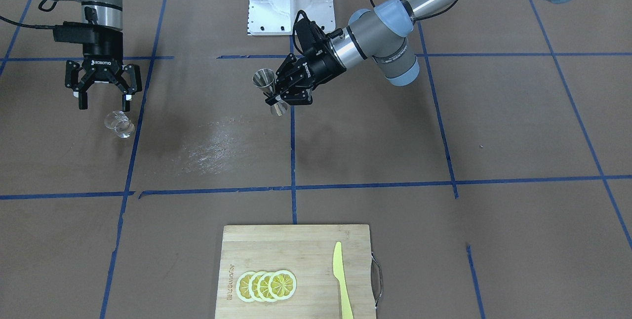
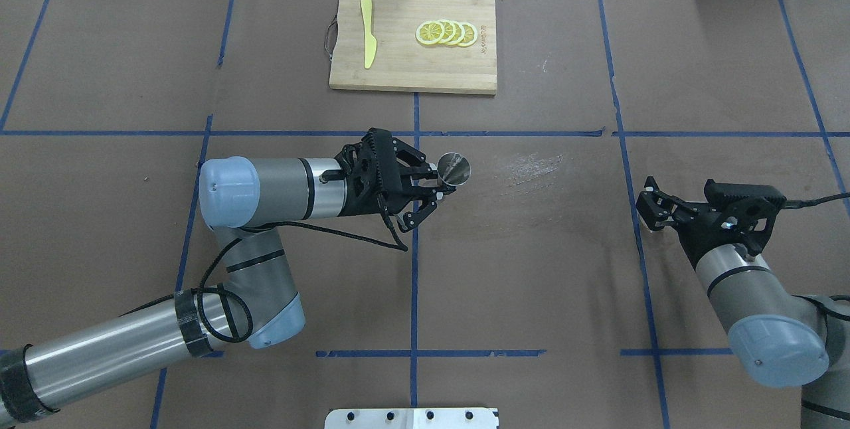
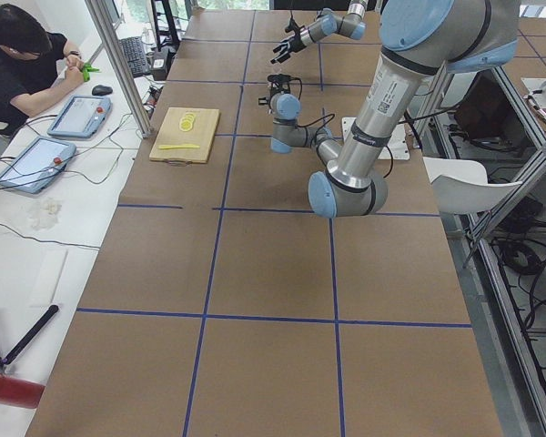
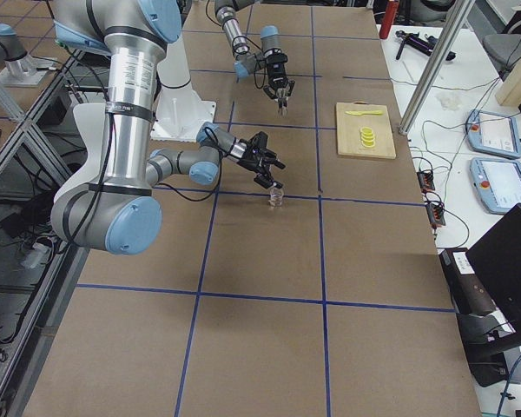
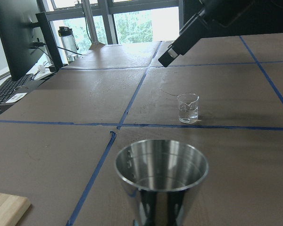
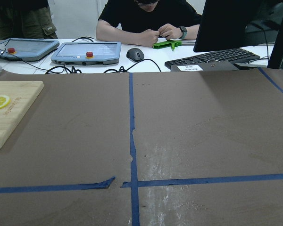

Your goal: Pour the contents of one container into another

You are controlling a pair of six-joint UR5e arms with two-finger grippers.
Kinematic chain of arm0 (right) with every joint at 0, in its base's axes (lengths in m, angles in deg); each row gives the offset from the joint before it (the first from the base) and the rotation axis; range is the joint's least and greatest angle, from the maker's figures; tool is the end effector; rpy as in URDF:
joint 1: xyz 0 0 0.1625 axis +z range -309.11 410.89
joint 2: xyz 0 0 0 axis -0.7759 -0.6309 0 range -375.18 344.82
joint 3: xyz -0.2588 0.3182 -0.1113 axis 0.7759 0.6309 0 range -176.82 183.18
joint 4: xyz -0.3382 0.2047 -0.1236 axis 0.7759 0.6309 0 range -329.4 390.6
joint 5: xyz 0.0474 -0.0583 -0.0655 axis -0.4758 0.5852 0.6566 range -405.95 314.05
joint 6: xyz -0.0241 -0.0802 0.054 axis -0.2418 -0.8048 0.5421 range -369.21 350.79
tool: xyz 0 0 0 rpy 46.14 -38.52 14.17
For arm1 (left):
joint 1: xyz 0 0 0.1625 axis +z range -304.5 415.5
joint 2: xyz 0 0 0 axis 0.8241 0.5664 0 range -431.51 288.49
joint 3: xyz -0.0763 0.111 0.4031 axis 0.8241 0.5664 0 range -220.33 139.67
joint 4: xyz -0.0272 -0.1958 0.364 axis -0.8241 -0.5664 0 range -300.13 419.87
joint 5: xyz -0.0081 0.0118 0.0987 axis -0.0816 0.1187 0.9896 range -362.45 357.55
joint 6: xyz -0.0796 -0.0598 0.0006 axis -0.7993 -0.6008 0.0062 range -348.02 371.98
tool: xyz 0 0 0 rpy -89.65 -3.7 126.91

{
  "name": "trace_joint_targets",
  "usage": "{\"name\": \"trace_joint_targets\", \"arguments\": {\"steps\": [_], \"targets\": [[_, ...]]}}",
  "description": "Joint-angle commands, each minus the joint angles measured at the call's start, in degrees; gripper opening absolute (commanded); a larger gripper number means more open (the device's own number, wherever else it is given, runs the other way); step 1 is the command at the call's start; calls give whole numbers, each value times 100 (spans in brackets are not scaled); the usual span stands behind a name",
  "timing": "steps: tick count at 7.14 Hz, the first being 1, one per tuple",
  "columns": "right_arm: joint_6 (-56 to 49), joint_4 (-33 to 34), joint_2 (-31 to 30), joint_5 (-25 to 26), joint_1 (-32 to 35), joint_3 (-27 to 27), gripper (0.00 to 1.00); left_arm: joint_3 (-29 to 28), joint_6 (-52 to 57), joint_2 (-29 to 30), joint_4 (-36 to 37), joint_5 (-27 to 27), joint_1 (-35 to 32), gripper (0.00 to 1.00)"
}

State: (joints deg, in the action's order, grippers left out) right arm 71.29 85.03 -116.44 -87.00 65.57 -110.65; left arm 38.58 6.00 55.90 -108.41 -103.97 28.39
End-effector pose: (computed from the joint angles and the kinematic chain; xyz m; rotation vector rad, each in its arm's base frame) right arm -0.3487 -0.3069 0.4634 0.9522 -0.6036 0.4390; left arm 0.5527 -0.4104 0.2050 1.4884 1.2004 0.8710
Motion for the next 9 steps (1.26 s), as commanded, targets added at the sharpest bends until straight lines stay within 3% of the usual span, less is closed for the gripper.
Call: {"name": "trace_joint_targets", "arguments": {"steps": [1, 5, 9], "targets": [[342, -12, 53, 701, -325, 421, 100, 10, 0, -6, -3, 0, 12, 0], [756, -12, 483, 1283, -467, 1185, 100, 19, 0, -58, -90, 0, 30, 0], [1003, -12, 633, 1450, -546, 1697, 100, 27, 0, -94, -100, 0, 39, 0]]}}
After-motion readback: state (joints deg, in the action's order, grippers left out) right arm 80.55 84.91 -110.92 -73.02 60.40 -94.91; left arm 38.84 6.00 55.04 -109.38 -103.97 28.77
